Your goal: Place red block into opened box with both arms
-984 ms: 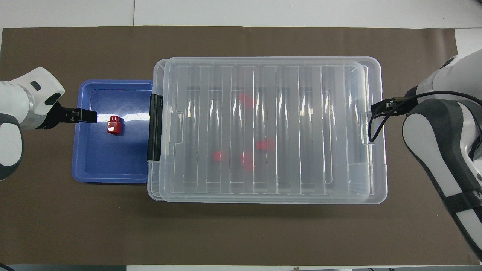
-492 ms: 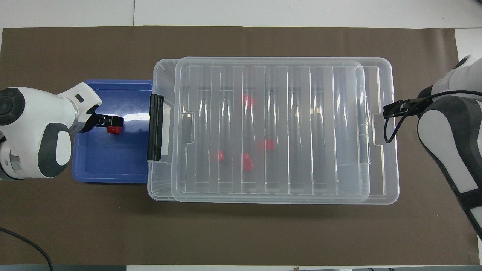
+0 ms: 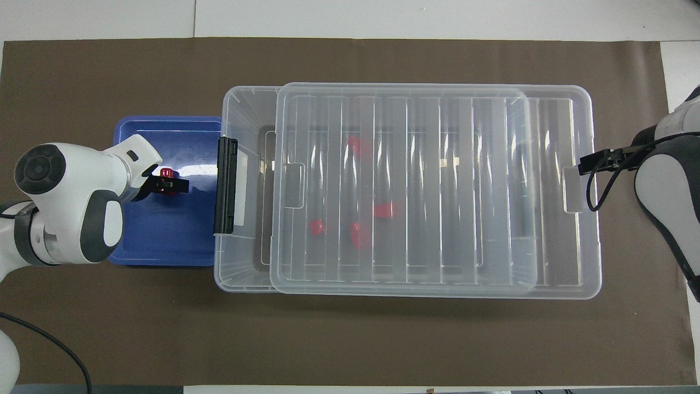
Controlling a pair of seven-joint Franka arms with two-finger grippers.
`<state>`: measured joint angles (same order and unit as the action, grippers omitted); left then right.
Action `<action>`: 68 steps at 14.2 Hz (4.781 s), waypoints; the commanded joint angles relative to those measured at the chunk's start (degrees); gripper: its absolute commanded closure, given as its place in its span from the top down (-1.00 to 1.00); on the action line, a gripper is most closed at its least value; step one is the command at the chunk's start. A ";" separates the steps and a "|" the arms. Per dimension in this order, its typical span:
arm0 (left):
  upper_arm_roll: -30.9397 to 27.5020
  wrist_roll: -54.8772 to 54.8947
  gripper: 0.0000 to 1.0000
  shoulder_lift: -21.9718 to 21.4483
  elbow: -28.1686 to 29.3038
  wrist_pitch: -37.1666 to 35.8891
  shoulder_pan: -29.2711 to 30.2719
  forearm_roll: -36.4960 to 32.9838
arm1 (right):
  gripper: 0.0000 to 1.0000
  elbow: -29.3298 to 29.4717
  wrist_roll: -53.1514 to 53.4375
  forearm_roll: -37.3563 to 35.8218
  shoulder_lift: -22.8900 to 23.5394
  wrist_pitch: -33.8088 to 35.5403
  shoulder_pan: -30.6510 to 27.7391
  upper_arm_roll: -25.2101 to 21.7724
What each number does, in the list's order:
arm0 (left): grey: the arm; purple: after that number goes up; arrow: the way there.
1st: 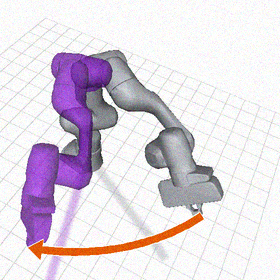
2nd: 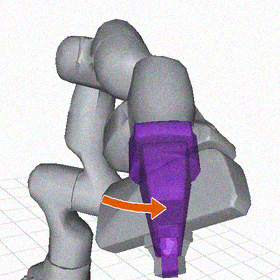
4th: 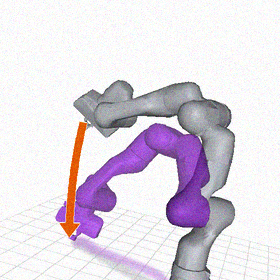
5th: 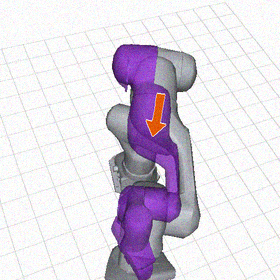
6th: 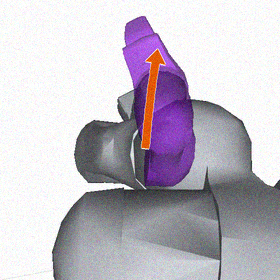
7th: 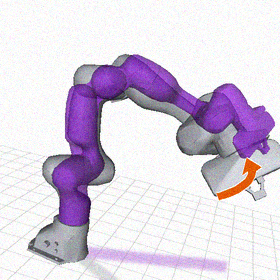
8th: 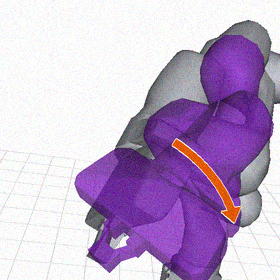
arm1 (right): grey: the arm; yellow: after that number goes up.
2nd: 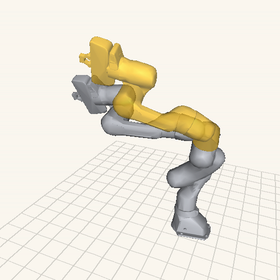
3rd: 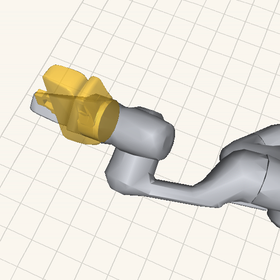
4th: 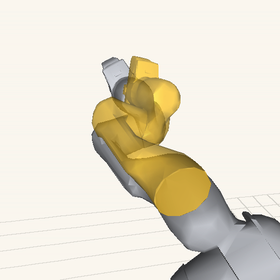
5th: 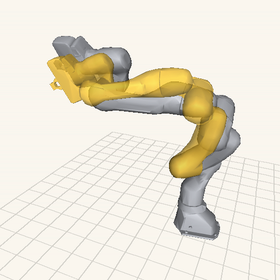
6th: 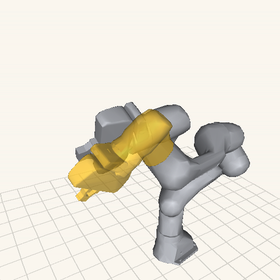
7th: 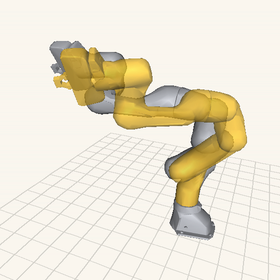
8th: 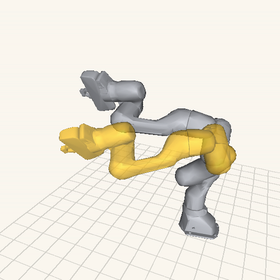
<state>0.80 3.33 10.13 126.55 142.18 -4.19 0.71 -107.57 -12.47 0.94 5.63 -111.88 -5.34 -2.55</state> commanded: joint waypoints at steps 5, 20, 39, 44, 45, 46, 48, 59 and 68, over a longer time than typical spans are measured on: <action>-0.45 -1.22 -1.00 -0.20 1.16 2.84 -0.20 -0.89 | 1.00 0.07 -6.86 0.11 -0.62 -0.53 -3.62 0.35; 0.43 -9.71 -1.00 -13.64 -16.68 -29.77 -9.05 -5.09 | 1.00 1.22 -14.59 -0.15 -0.27 -0.62 -8.46 0.26; 0.96 -30.23 -1.00 2.79 -18.27 -12.29 -25.87 -5.20 | 1.00 8.31 -16.09 0.81 1.56 6.13 -9.16 0.44; 1.04 -31.19 -1.00 8.23 -17.39 -6.49 -25.96 -5.11 | 1.00 12.29 -2.42 0.81 -2.19 13.44 -3.82 0.61; 1.04 -31.19 -1.00 9.37 -17.39 -5.35 -25.96 -5.11 | 1.00 12.29 0.84 0.81 -3.42 14.32 -2.15 0.61; 1.04 -31.28 -1.00 10.17 -17.39 -4.12 -25.96 -5.11 | 1.00 12.29 2.87 0.81 -4.65 15.72 -1.17 0.70; 1.04 -31.28 -1.00 10.44 -16.78 -3.05 -26.04 -5.11 | 1.00 11.95 5.60 0.81 -6.06 18.01 0.85 0.70; 0.78 -33.48 0.89 5.80 -15.46 -4.45 -24.91 -5.02 | 0.84 9.22 8.44 -0.15 -7.30 11.90 -0.62 0.52; 0.78 -33.21 1.00 -8.00 -16.16 -23.95 -24.29 -5.02 | -1.00 0.96 -3.69 -0.15 -7.56 4.57 -9.69 0.35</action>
<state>1.73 -29.25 6.23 109.37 122.07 -28.81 -3.39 -104.33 -13.93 0.80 -0.91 -105.89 -13.62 -2.65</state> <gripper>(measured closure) 0.000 0.982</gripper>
